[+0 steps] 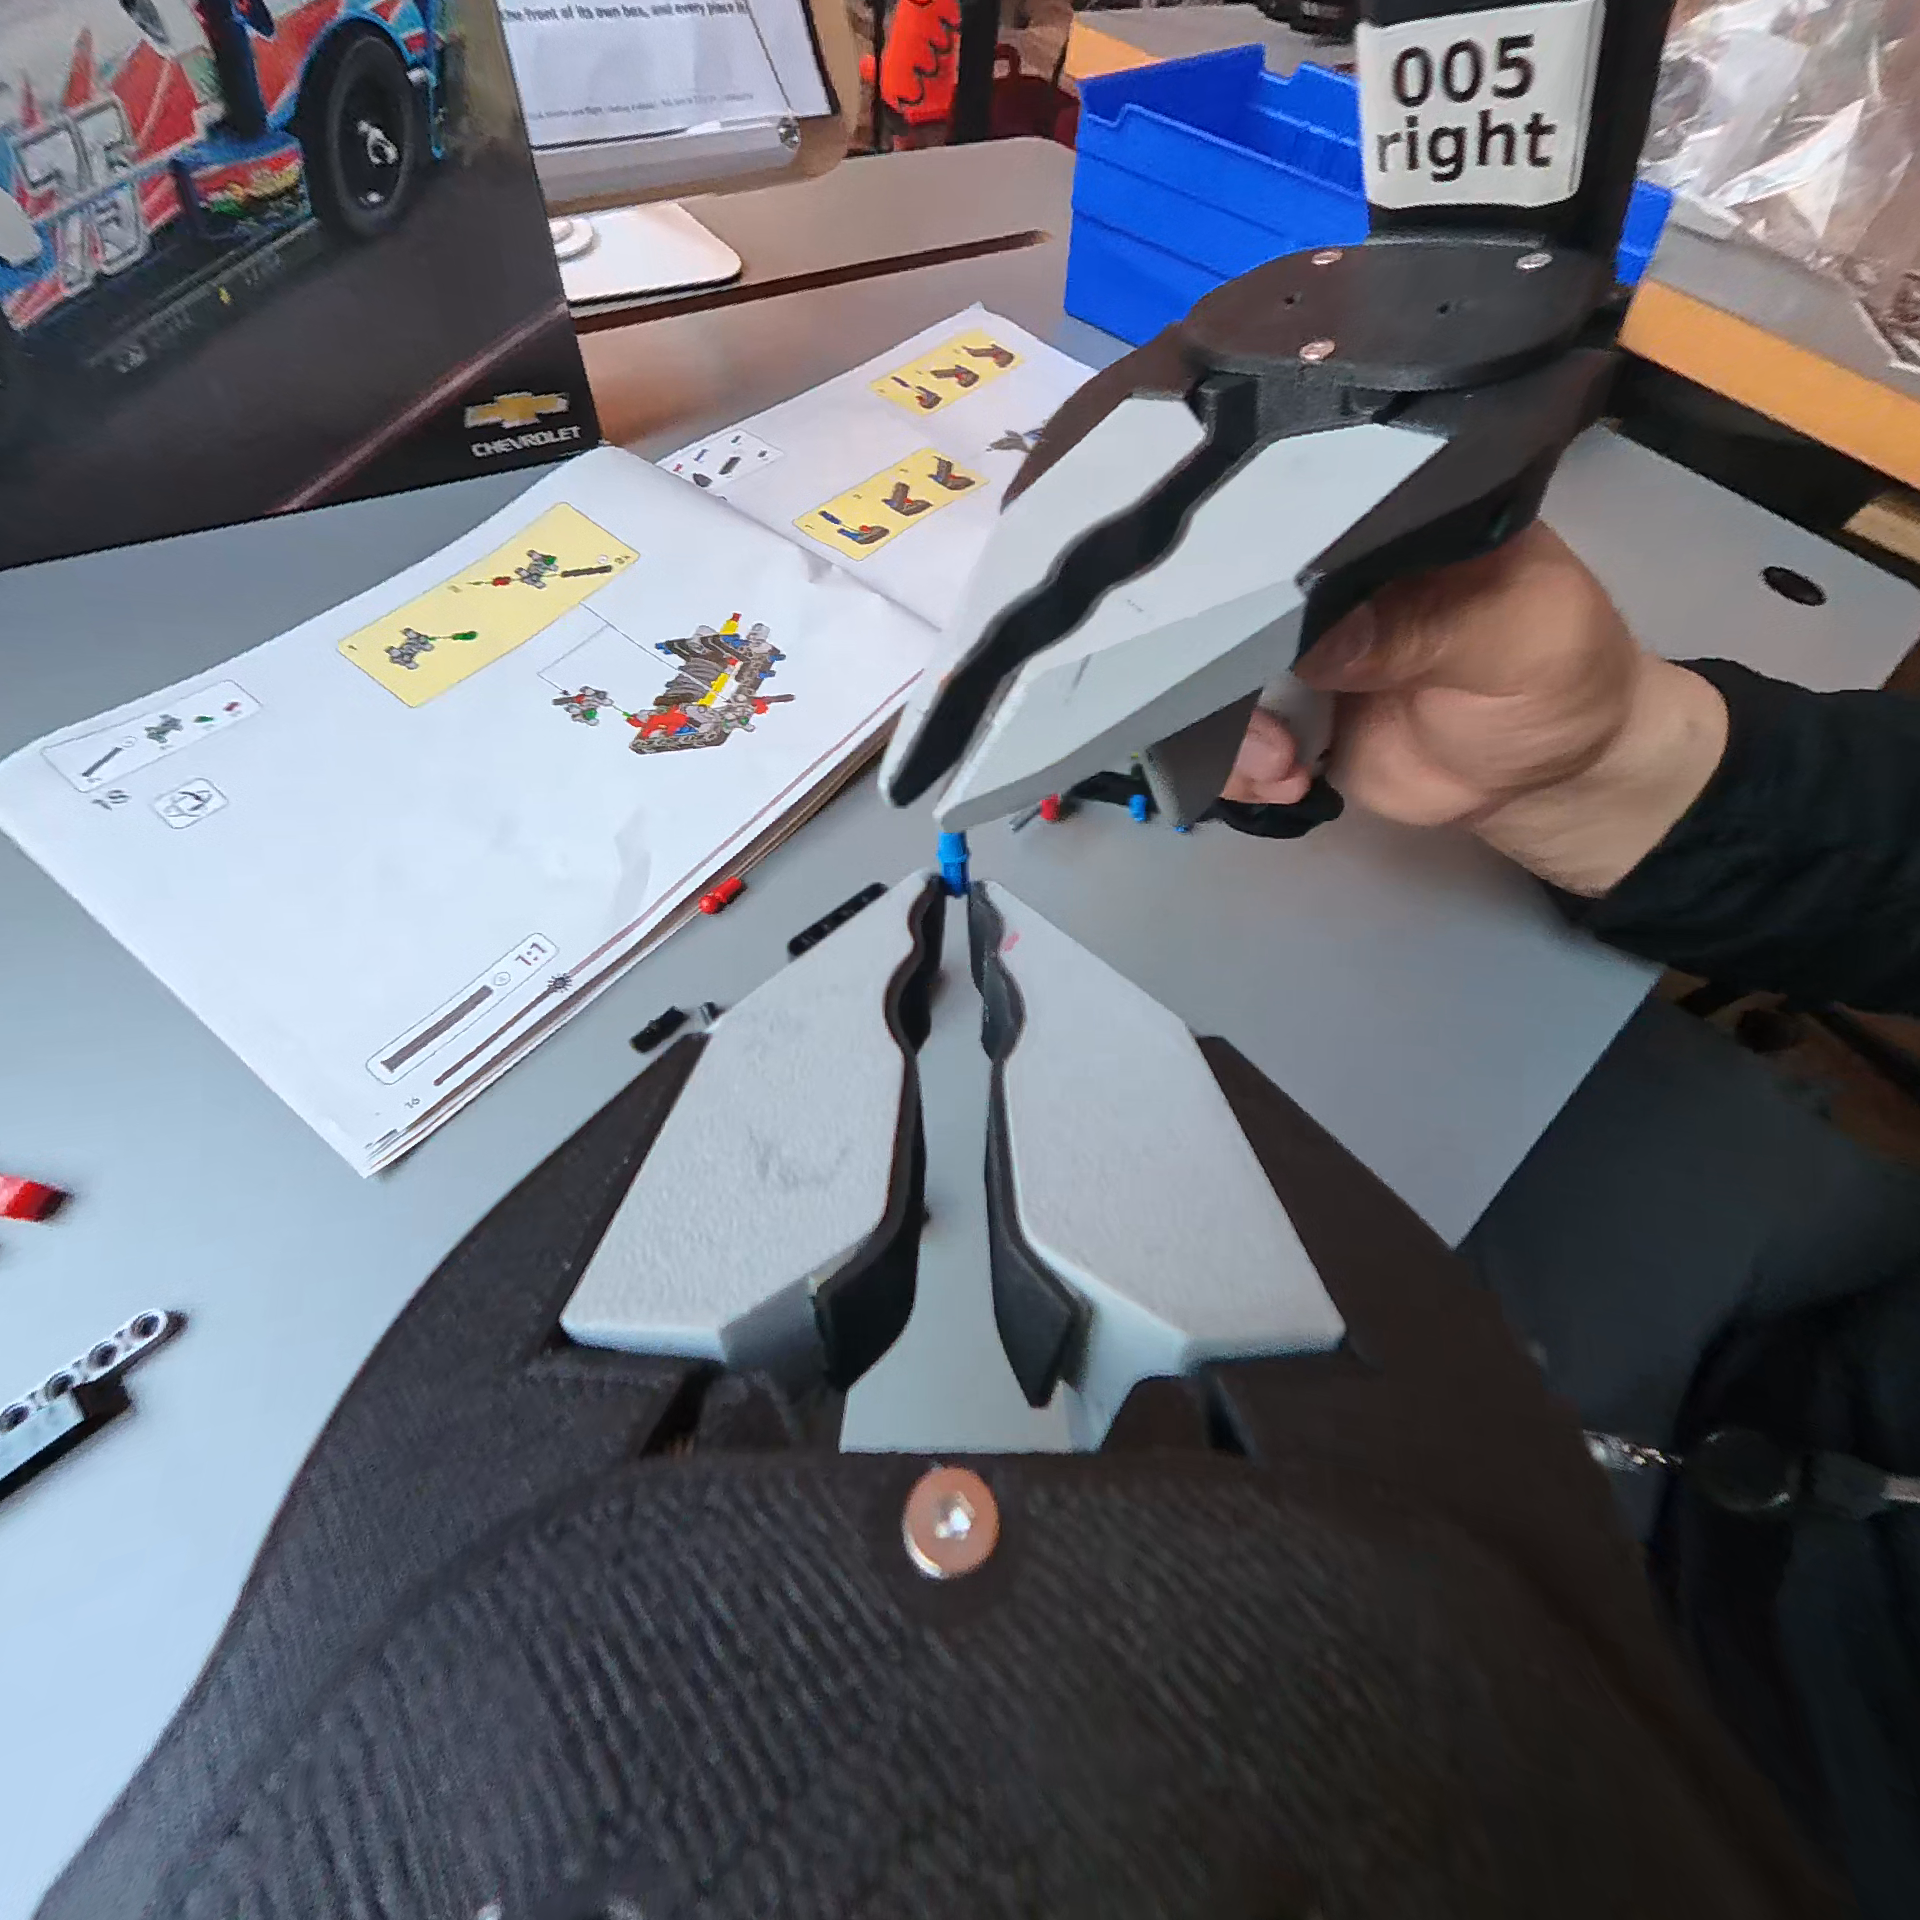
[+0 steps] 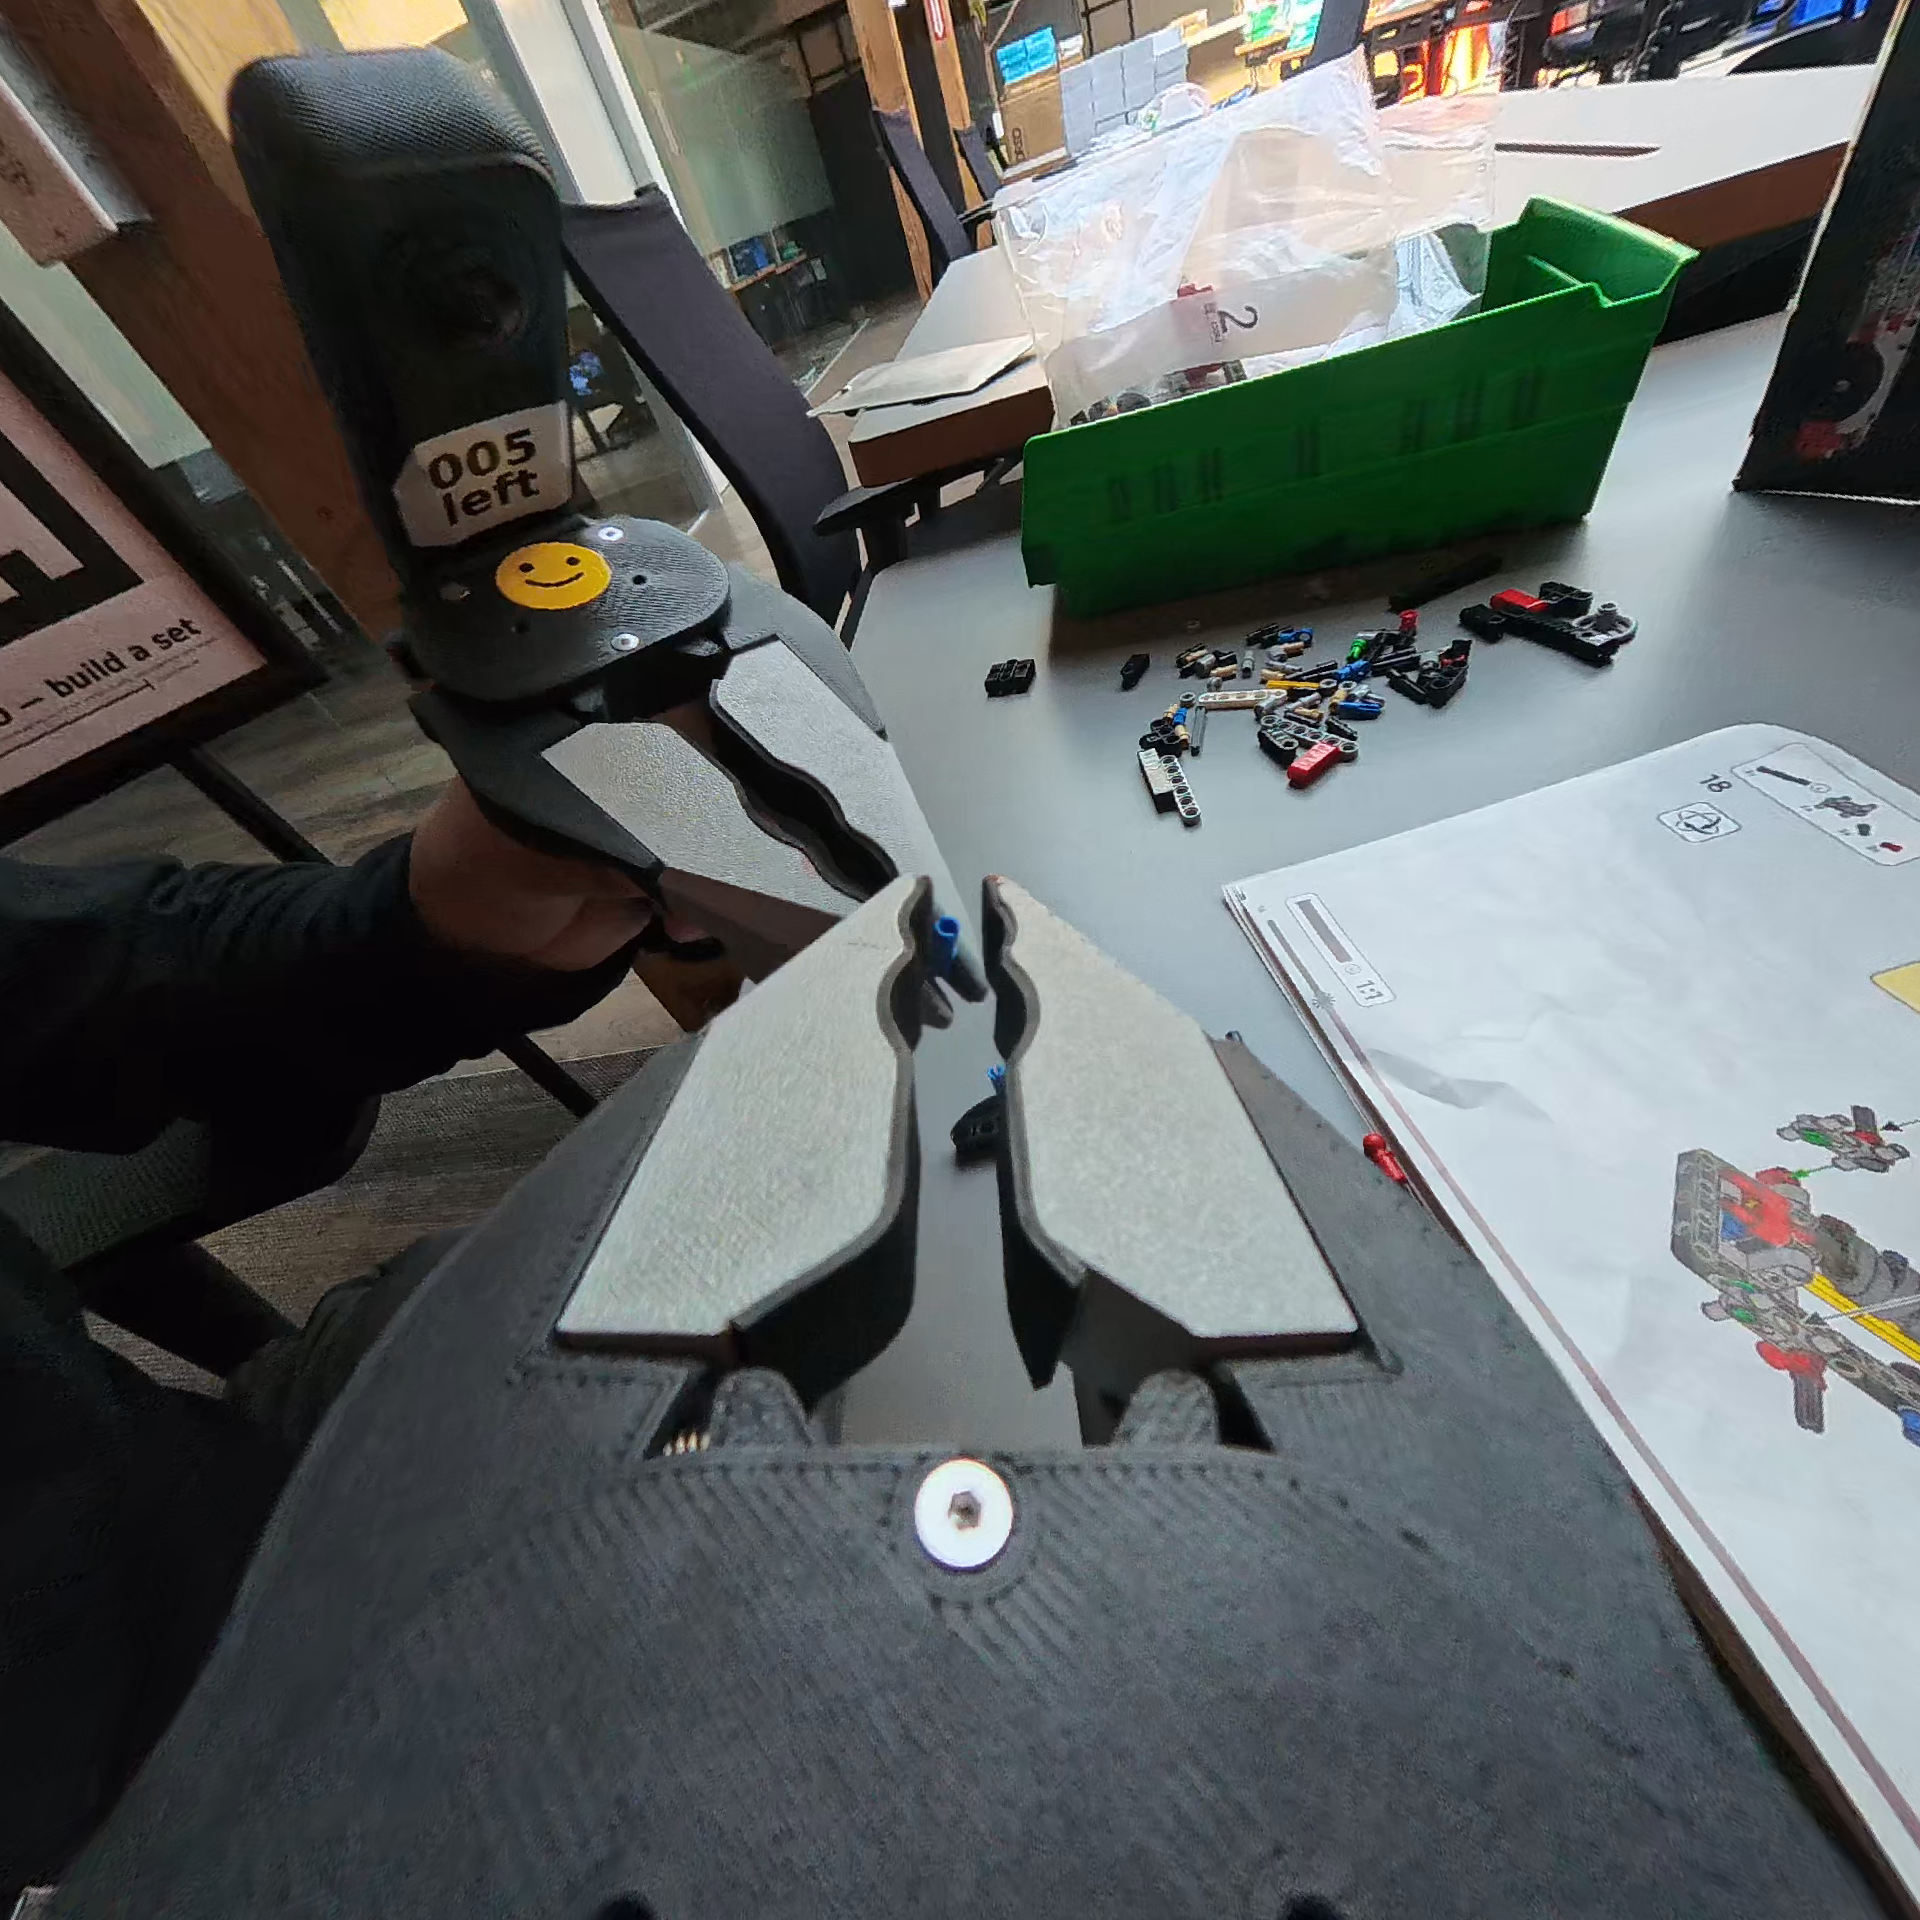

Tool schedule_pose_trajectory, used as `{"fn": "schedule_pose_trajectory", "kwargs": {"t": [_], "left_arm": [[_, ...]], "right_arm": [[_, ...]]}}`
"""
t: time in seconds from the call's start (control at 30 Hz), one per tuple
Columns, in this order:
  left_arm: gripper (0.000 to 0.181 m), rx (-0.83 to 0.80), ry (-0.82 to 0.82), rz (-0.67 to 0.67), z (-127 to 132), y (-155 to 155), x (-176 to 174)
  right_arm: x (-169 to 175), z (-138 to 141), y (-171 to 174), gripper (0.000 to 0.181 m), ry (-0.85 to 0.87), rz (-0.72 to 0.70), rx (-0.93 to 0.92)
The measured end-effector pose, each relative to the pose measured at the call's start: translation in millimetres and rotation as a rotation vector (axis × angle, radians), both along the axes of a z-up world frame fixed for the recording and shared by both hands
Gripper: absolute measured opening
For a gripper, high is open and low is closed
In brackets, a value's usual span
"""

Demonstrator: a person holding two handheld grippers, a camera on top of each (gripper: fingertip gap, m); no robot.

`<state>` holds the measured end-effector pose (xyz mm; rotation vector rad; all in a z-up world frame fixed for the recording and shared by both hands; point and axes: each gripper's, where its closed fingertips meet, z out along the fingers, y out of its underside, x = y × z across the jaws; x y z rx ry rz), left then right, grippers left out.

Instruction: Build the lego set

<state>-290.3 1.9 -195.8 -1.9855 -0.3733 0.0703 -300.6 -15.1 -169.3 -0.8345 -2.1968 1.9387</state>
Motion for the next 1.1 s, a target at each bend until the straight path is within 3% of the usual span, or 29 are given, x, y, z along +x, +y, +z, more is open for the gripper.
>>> {"fn": "schedule_pose_trajectory", "kwargs": {"t": [0.3,0.57,0.73,0.83,1.1], "left_arm": [[0.002,0.054,-0.143,-0.143,3,-6,14],[0.002,0.037,-0.187,-0.163,-3,-13,14],[0.014,-0.136,-0.059,-0.067,-26,-41,-2],[0.024,-0.247,-0.070,-0.052,-50,-51,-1],[0.033,-0.273,-0.144,-0.070,-82,-38,-1]], "right_arm": [[16,-3,-8,0.002,-0.020,0.138,0.001],[15,-10,-9,0.002,-0.025,0.130,0.046],[6,-28,-11,0.002,-0.031,0.055,0.141],[4,-48,-17,0.002,-0.051,0.036,0.220],[-3,-86,-22,0.001,-0.128,-0.027,0.328]]}}
